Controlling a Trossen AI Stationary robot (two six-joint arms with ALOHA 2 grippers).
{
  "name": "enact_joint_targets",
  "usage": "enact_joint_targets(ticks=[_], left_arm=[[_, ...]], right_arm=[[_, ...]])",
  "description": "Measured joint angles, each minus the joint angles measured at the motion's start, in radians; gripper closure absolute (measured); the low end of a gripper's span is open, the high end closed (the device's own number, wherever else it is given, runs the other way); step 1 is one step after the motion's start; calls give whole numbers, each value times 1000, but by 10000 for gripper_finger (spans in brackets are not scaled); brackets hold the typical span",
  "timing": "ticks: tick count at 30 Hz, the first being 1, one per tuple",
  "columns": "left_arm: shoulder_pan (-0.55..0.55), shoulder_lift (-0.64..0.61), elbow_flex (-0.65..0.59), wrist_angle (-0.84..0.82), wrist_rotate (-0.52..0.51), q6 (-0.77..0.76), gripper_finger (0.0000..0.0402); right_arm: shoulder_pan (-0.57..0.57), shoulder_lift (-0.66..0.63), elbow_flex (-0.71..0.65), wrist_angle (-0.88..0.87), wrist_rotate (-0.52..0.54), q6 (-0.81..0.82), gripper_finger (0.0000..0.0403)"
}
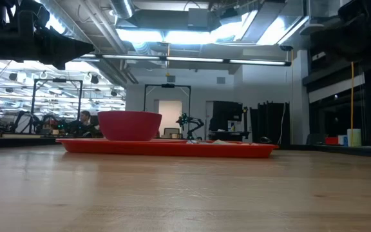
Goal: Set up tray
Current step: Return to Home Position
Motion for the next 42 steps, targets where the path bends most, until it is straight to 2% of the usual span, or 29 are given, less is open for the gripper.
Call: enact_joint_targets(ticks=[5, 11, 16, 20, 23, 27, 29, 33, 42], left_arm=[[0, 0, 0, 0, 0, 0, 400], [0, 0, 0, 0, 0, 0, 400], [0, 0, 0, 0, 0, 0, 400], [0, 0, 0, 0, 0, 0, 400], [0, 0, 0, 0, 0, 0, 400], [0, 0, 0, -1, 0, 0, 400], [0, 0, 0, -1, 0, 0, 400], [0, 0, 0, -1, 1, 0, 400], [0, 2, 0, 0, 0, 0, 400]], right_arm=[[0, 0, 0, 0, 0, 233, 376], [0, 0, 0, 0, 0, 347, 373], [4, 0, 1, 10, 2, 270, 373], [76, -20, 1, 0, 30, 167, 373], [182, -59, 0, -49, 136, 99, 373], [326, -149, -67, -20, 347, 76, 373], [363, -205, -98, -64, 397, 76, 373], [397, -233, -98, -116, 412, 24, 373], [377, -234, -98, -87, 412, -21, 373]])
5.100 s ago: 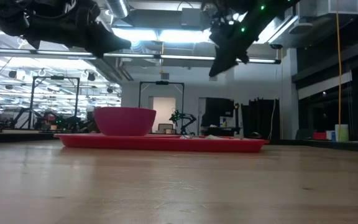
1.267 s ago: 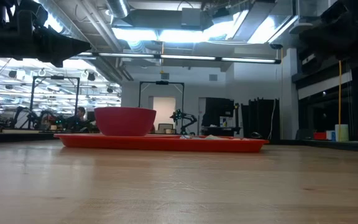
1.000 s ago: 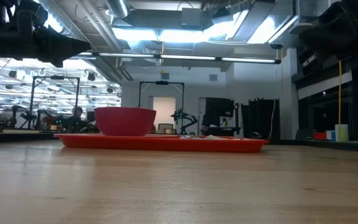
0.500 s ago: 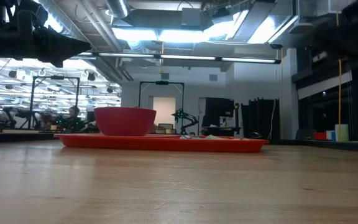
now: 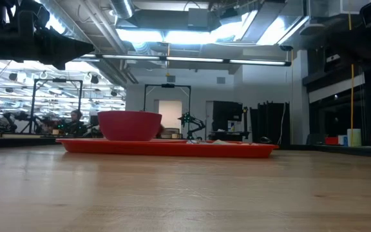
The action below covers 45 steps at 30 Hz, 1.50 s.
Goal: Set up tray
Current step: Return to Home Position
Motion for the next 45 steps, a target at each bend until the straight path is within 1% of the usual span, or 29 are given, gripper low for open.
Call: enact_joint_targets(ticks=[5, 45], left_arm=[[0, 0, 0, -1, 0, 0, 400], [0, 0, 0, 0, 0, 0, 400]], right_arm=[[-10, 0, 0, 30, 0, -1, 373], [-11, 1, 0, 13, 0, 2, 373]])
